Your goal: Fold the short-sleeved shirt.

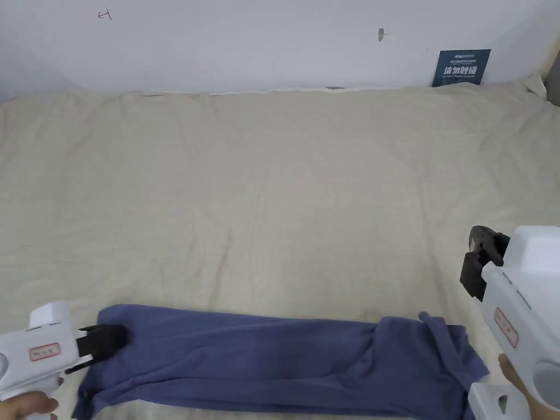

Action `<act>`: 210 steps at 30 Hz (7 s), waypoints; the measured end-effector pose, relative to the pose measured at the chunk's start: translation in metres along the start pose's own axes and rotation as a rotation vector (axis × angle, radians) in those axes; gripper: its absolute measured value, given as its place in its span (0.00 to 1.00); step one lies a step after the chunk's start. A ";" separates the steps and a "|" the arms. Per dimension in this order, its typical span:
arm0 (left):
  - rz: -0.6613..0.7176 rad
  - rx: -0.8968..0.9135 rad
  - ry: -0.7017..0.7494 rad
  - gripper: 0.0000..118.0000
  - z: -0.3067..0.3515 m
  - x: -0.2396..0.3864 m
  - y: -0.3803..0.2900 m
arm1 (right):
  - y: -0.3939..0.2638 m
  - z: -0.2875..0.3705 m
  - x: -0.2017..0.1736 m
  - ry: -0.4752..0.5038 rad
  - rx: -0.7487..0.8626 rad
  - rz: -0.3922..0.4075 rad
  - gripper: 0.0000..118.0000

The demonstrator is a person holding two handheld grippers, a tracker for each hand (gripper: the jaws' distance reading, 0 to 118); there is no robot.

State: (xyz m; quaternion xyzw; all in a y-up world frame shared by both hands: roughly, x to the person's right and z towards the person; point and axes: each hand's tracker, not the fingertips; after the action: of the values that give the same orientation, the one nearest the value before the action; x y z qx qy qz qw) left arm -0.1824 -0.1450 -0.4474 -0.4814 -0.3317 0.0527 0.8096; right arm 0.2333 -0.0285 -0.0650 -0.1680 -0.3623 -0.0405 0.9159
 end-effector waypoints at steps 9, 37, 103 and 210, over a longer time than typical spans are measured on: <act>-0.048 -0.025 0.066 0.06 0.009 0.066 -0.006 | -0.004 0.013 0.007 0.031 0.016 -0.018 0.01; -0.228 -0.158 -0.199 0.97 -0.079 0.268 -0.065 | -0.016 0.035 0.054 -0.021 -0.007 -0.066 0.01; -0.102 -0.267 -0.157 0.83 -0.110 0.114 -0.048 | -0.017 0.020 0.038 0.025 -0.067 -0.058 0.01; -0.570 0.189 -0.082 0.00 -0.104 0.314 -0.151 | -0.029 0.038 0.068 0.011 -0.081 -0.121 0.01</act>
State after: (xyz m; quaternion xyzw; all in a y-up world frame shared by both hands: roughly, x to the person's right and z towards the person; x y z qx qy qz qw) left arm 0.0861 -0.1754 -0.2042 -0.2888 -0.4797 -0.1266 0.8188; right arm 0.2526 -0.0393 0.0148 -0.1824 -0.3651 -0.1114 0.9061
